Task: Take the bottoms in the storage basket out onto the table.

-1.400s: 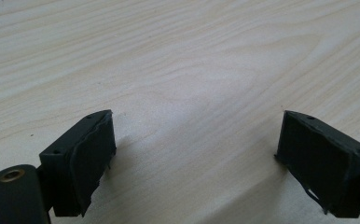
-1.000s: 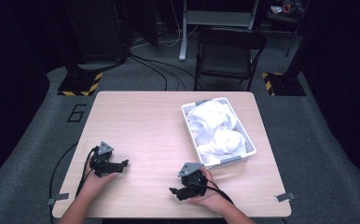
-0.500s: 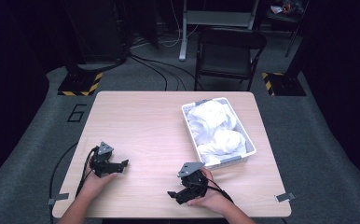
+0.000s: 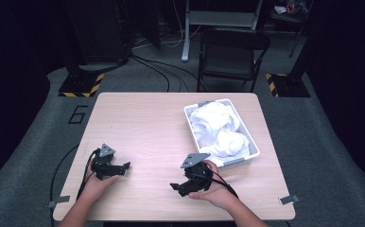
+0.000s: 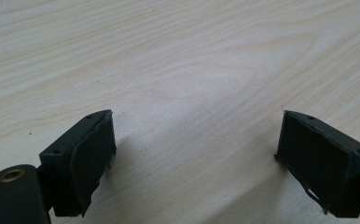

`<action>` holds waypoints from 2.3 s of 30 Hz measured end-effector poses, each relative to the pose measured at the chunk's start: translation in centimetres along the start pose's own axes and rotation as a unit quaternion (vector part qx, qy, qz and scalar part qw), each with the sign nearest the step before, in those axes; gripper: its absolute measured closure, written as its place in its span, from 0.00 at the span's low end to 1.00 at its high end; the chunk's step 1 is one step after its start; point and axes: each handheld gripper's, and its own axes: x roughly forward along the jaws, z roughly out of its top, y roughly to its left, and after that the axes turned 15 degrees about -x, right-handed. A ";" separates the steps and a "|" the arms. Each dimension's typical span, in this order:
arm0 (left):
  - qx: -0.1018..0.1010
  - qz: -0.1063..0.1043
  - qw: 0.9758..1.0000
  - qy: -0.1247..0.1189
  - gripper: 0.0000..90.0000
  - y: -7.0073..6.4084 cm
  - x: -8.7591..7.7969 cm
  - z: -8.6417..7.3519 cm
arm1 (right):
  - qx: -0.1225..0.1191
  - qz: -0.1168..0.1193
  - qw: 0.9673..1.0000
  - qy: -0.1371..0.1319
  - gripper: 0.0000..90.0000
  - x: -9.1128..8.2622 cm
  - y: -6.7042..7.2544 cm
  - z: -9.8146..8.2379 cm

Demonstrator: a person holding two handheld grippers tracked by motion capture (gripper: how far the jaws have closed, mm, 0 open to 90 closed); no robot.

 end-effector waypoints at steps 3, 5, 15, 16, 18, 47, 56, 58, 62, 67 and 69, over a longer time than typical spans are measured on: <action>0.000 0.000 1.000 0.000 0.12 0.0 0.0 0.0 | 0.005 -0.008 1.000 0.000 0.19 -0.4 -0.6 0.3; 0.000 0.000 1.000 0.000 0.12 0.0 0.0 0.0 | 0.008 -0.011 1.000 -0.003 0.20 -0.6 -0.8 0.5; 0.000 0.000 1.000 0.000 0.12 0.0 0.0 0.0 | 0.022 -0.034 0.999 -0.004 0.22 -2.2 -2.6 1.0; 0.000 0.000 1.000 0.000 0.12 0.0 0.0 0.0 | 0.022 -0.036 0.999 -0.005 0.21 -2.3 -2.9 0.9; 0.001 -0.001 1.000 0.005 0.12 0.0 -0.1 0.0 | 0.025 -0.045 0.999 -0.004 0.20 -2.6 -3.4 0.9; 0.001 -0.002 1.000 0.005 0.12 0.0 -0.1 0.0 | 0.100 -0.172 0.980 0.020 0.00 -5.3 -11.5 0.8; 0.001 -0.002 1.000 0.005 0.12 0.0 -0.1 0.0 | 0.122 -0.199 0.972 0.026 0.00 -5.4 -12.9 1.1; 0.002 -0.002 1.000 0.007 0.12 0.0 -0.1 0.0 | 0.120 -0.206 0.971 0.023 0.00 -5.5 -13.6 1.0; 0.001 -0.002 1.000 0.005 0.12 0.0 -0.1 0.0 | 0.130 -0.208 0.969 0.023 0.00 -5.3 -14.0 1.1; 0.002 -0.002 1.000 0.004 0.12 0.0 -0.1 0.0 | 0.137 -0.217 0.966 0.026 0.00 -5.2 -14.8 1.1; 0.002 -0.002 1.000 0.004 0.12 0.0 -0.1 0.0 | 0.135 -0.221 0.965 0.029 0.00 -5.0 -15.2 1.1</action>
